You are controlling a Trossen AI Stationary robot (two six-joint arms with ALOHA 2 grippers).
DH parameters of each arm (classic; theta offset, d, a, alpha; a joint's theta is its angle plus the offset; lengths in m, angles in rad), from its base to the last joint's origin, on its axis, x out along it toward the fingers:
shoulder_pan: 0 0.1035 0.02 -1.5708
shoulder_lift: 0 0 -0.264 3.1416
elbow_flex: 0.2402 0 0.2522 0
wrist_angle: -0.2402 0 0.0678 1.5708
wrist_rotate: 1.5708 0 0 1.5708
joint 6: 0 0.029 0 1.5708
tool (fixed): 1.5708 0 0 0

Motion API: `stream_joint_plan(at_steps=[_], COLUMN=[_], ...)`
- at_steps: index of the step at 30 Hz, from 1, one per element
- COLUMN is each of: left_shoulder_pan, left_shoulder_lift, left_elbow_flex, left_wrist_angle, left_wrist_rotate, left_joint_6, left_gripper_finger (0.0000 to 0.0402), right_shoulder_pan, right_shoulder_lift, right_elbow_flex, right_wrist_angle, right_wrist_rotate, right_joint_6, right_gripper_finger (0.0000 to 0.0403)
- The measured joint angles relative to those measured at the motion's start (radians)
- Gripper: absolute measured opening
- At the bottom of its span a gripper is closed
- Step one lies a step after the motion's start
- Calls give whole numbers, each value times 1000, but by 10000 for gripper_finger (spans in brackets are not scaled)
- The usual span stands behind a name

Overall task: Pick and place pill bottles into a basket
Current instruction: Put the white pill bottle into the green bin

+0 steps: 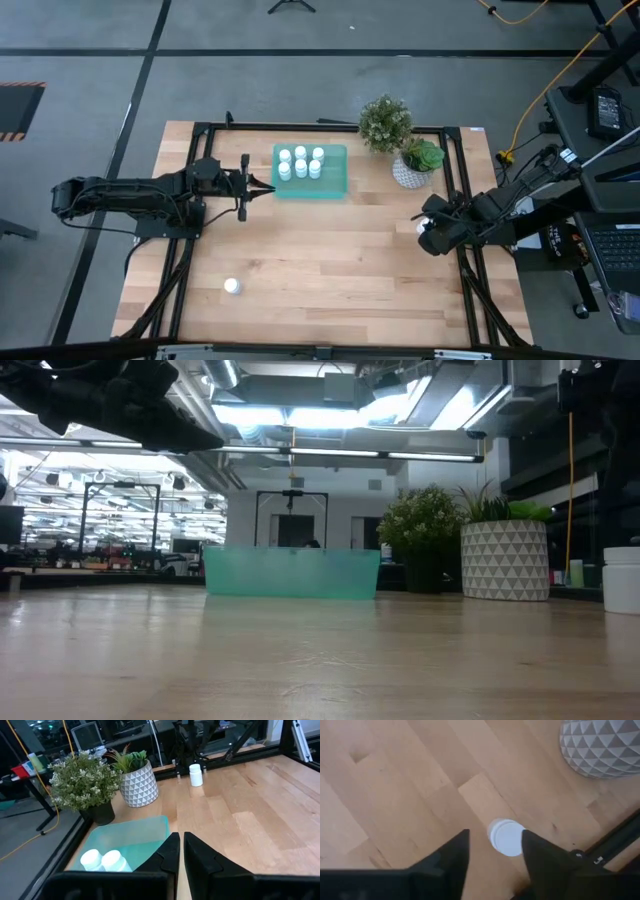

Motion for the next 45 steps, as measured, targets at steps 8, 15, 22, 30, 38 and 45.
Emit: stream_joint_plan(at_steps=[8, 15, 22, 30, 38, 45], left_shoulder_pan=[0, 0, 0, 0, 0, 0], left_shoulder_lift=[0, 0, 0, 0, 0, 0], left_elbow_flex=[0, 0, 0, 0, 0, 0], left_wrist_angle=[0, 0, -6, -26, -27, -27], left_wrist_rotate=[0, 0, 0, -11, -11, -46], left_joint_6=[-12, -25, -79, -79, -79, -79], left_gripper_finger=[18, 16, 20, 17, 24, 20], right_shoulder_pan=[6, 22, 22, 34, 34, 34], right_shoulder_lift=[0, 2, 12, 25, 26, 26], right_elbow_flex=[0, 0, -10, -68, -70, -70], right_wrist_angle=[-99, -58, -67, -10, 0, 16], right_wrist_rotate=[-16, 3, 12, 22, 13, -26], right_joint_6=[119, 129, 172, 227, 302, 398], right_gripper_finger=[279, 304, 291, 279, 277, 277])
